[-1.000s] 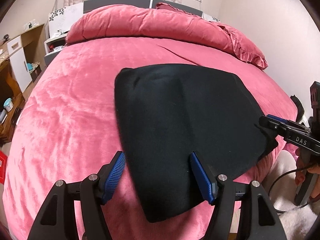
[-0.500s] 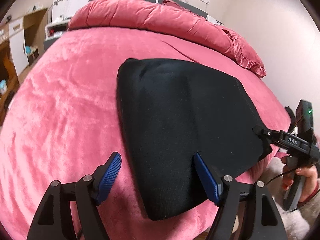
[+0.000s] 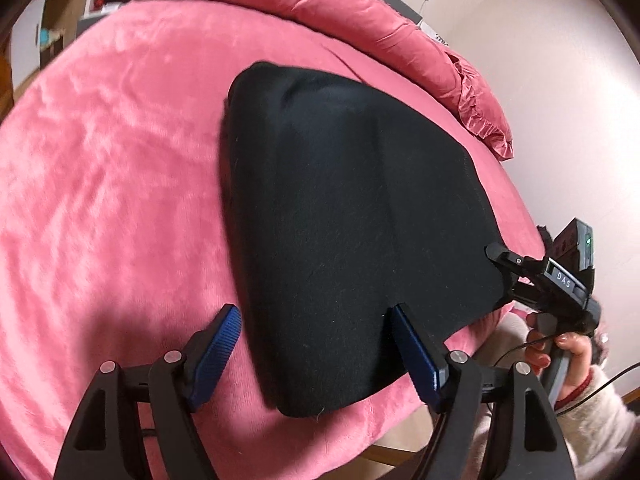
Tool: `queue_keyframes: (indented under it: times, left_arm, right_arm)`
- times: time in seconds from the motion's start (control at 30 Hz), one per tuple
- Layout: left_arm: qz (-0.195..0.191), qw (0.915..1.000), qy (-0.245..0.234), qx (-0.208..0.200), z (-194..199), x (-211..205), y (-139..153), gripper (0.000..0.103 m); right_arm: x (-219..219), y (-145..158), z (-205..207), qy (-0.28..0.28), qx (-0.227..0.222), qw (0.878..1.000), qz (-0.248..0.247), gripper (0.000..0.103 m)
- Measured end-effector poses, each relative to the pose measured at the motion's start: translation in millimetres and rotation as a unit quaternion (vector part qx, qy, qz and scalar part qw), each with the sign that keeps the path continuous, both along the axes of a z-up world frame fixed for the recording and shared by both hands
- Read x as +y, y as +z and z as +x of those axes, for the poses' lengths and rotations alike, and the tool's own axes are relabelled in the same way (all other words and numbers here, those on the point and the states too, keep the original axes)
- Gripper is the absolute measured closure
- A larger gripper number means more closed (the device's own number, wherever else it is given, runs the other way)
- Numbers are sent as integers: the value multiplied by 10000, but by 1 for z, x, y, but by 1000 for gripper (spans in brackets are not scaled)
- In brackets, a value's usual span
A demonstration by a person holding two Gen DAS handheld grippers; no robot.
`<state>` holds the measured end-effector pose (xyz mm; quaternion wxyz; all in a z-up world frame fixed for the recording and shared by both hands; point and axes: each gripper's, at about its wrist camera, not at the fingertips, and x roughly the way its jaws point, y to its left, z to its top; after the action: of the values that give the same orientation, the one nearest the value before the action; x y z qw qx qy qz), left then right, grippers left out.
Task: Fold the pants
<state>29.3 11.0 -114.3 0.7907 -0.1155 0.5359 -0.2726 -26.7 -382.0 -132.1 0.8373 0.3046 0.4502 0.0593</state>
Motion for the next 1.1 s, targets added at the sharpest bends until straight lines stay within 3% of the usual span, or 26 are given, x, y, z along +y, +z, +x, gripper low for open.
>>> queue_keyframes:
  times: [0.13,0.5,0.87,1.1]
  left_arm:
    - [-114,9996,-119,229,0,-1,-7,23]
    - [-28,9981,-567,228,10,-17,-8,20]
    - [65,9947,-952,382,26,-31,-6,19]
    - [339,9929,-1112,248,26,-55,-11,8]
  right_arm:
    - [-4,-2,-2,80,-34,9997,245,25]
    - [-14,-26,7,31,17,9942,1073,25]
    - [-13,-29,11,220,-66,9916,1276,25]
    - [-9,-27,13,233,-58,9924,1208,25]
